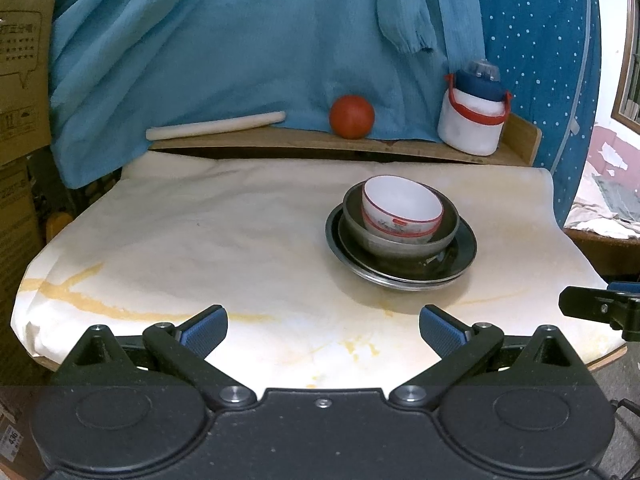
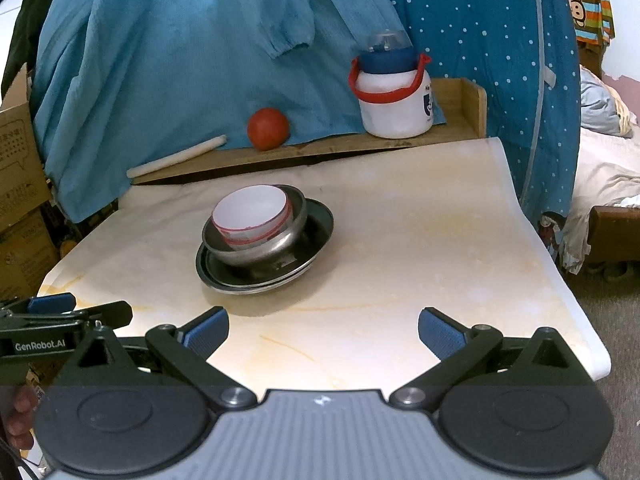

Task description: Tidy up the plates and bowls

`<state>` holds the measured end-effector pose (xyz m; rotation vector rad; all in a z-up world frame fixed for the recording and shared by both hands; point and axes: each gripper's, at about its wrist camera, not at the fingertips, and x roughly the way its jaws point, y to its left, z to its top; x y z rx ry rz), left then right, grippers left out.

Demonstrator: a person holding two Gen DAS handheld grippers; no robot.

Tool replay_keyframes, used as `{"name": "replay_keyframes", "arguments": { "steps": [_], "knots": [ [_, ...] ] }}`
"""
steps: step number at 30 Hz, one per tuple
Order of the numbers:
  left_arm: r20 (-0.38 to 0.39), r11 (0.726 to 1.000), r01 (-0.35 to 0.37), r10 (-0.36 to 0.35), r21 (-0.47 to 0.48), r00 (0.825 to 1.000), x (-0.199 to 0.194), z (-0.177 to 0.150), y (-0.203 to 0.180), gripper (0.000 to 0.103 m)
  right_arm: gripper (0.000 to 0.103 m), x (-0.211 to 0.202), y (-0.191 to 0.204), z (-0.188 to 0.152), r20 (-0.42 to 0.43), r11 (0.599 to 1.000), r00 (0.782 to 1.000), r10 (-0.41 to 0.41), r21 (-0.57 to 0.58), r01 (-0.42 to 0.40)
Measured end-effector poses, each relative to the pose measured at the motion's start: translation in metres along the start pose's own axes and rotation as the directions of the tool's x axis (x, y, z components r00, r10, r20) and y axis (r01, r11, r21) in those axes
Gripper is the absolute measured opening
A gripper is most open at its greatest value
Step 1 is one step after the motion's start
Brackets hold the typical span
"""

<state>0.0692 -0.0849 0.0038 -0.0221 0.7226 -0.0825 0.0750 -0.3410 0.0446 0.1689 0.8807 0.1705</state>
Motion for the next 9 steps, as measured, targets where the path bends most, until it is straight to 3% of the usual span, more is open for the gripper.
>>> {"name": "replay_keyframes", "arguments": {
  "steps": [9],
  "knots": [
    [-0.013, 1.000, -0.002, 0.002, 0.005, 1.000, 0.0044, 0.0008, -0.0012, 0.102, 0.103, 0.0059, -0.0041, 0.0010, -0.012, 1.000, 1.000, 0.006, -0.002, -0.006]
  ]
}}
